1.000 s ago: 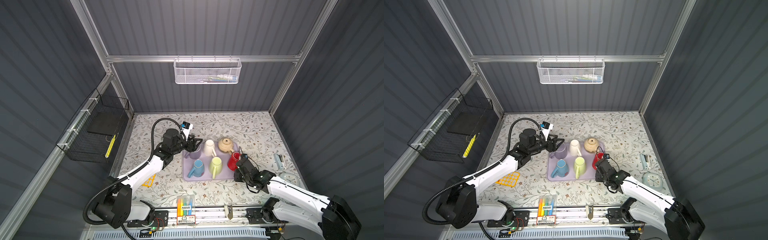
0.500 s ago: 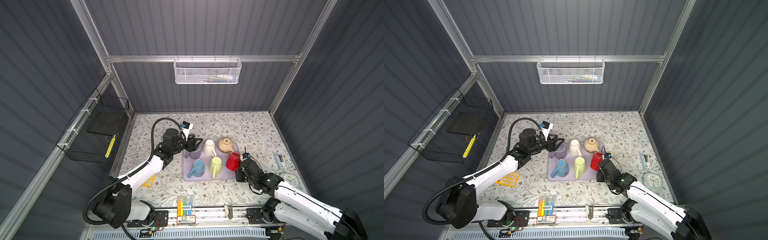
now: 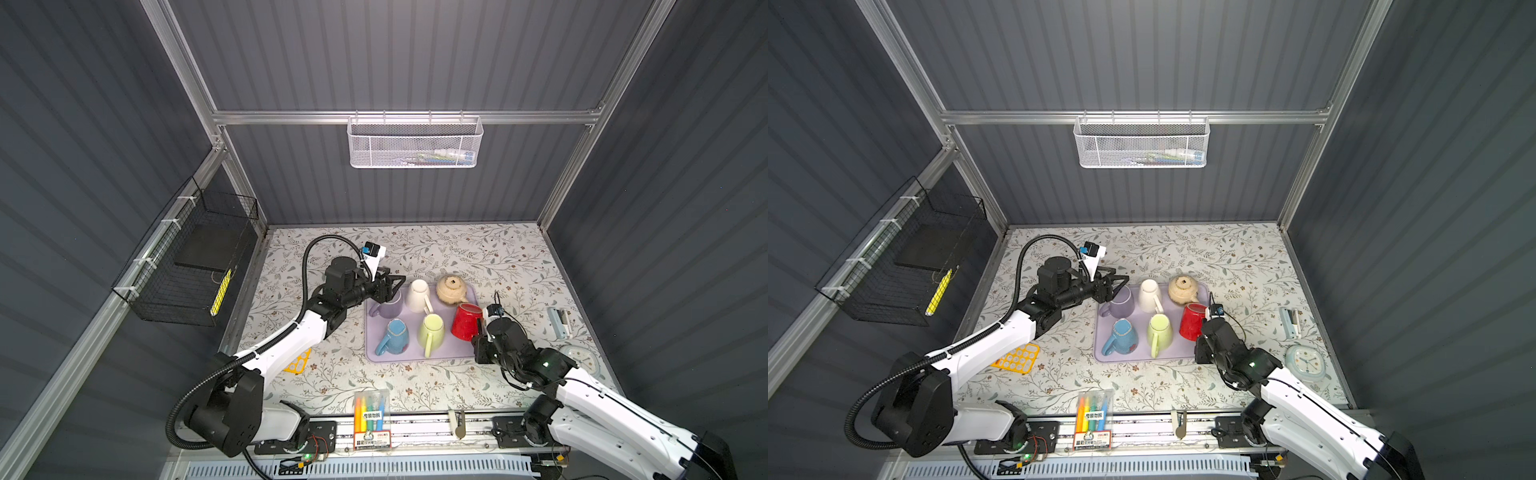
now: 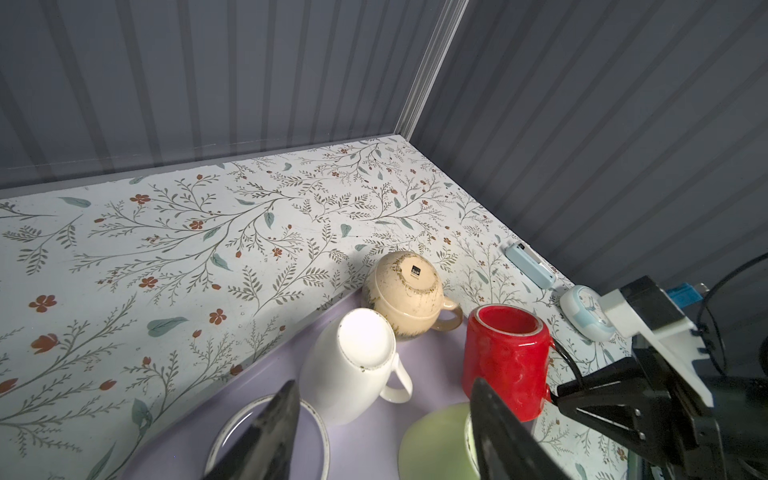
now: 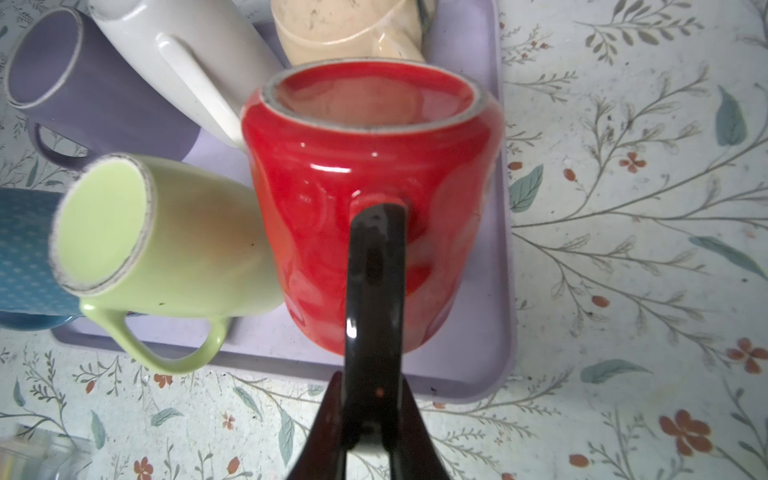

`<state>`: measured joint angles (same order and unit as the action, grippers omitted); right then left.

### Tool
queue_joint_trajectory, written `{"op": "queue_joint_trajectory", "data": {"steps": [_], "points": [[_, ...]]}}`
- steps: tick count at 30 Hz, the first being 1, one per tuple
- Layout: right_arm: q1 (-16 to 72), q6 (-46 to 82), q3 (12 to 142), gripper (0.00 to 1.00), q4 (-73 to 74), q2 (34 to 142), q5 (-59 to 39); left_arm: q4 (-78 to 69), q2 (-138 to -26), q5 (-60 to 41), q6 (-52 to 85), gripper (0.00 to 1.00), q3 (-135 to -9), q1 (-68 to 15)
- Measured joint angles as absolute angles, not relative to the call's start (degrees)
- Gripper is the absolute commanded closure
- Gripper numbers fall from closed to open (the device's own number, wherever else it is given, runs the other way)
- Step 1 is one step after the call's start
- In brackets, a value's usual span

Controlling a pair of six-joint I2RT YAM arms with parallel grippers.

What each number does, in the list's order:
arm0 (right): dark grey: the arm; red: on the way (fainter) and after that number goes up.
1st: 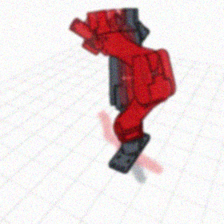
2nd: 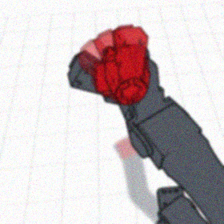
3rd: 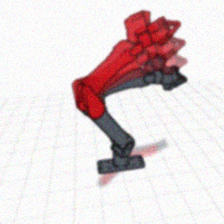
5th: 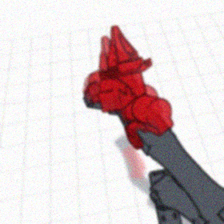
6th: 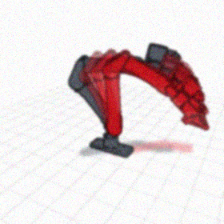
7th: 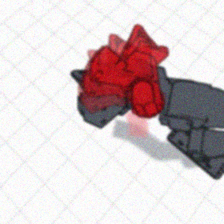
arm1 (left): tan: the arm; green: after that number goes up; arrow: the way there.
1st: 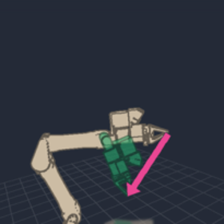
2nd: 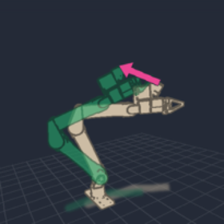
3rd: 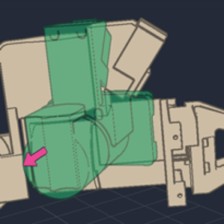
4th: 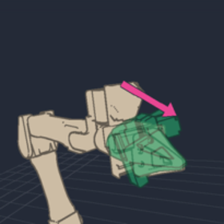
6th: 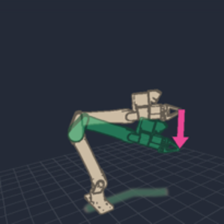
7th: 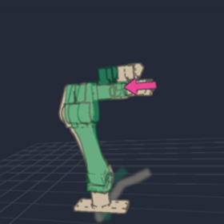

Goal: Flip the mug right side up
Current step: 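Lift the red mug by its handle off the tray with the right gripper, then raise the red mug higher with the right gripper while the left gripper approaches it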

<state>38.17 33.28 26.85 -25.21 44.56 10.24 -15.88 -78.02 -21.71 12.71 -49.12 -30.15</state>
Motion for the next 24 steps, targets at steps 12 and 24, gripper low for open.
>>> {"op": "queue_joint_trajectory", "data": {"steps": [12,24], "points": [[36.4,31.99,28.67,1.0,-25.12,41.85,8.14,-15.86,-78.02,-21.71,13.76,0.35,-49.1,-30.17],[32.49,30.59,31.18,1.0,-24.93,40.56,4.43,-10.28,-78.26,-18.65,9.98,0.35,-49.87,-34.39]]}}
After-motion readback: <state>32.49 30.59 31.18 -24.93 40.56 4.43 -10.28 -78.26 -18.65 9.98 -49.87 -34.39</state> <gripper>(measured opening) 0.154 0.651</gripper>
